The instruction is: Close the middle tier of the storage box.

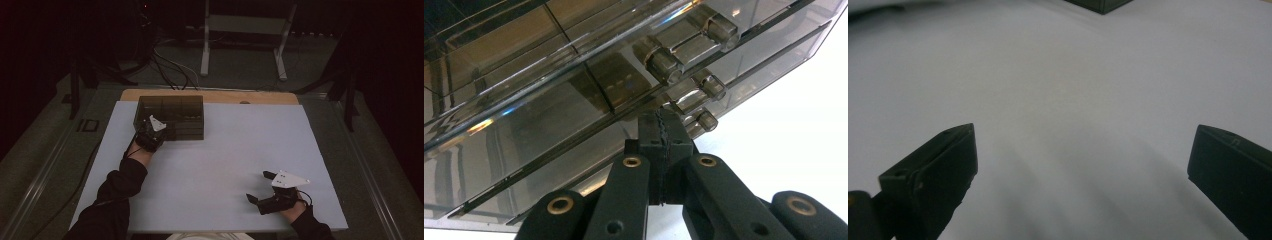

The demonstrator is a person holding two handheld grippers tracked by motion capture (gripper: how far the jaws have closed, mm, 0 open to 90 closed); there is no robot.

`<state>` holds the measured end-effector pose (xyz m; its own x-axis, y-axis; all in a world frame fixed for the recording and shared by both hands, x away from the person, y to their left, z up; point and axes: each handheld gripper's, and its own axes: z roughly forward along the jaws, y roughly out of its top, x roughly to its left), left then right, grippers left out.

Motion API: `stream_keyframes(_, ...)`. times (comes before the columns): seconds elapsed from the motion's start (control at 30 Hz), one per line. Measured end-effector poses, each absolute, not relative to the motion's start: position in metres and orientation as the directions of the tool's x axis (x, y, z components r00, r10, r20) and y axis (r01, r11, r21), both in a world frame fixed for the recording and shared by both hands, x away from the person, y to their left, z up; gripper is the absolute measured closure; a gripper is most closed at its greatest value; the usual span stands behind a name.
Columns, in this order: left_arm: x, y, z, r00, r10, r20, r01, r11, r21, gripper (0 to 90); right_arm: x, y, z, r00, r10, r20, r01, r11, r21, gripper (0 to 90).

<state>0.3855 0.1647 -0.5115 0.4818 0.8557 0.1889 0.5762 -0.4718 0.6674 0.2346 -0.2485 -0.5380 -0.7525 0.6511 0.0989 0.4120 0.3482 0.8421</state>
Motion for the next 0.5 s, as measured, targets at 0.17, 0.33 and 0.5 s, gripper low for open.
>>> stream_keyframes(0.17, 0.3853, 0.1649, -0.5119, 0.485, 0.853, 0.194, 0.571, -0.476, 0.669, 90.0, 0.2345, -0.2479, -0.5380, -0.755, 0.648, 0.098, 0.410, 0.350, 0.843, 0.0)
stream_keyframes(0.33, 0.3854, 0.1649, -0.5117, 0.490, 0.849, 0.199, 0.568, -0.483, 0.667, 90.0, 0.2343, -0.2480, -0.5378, -0.756, 0.648, 0.098, 0.409, 0.349, 0.843, 0.0)
stream_keyframes(0.5, 0.3852, 0.1654, -0.5118, 0.488, 0.852, 0.191, 0.570, -0.477, 0.669, 90.0, 0.2343, -0.2479, -0.5378, -0.756, 0.647, 0.097, 0.408, 0.351, 0.843, 0.0)
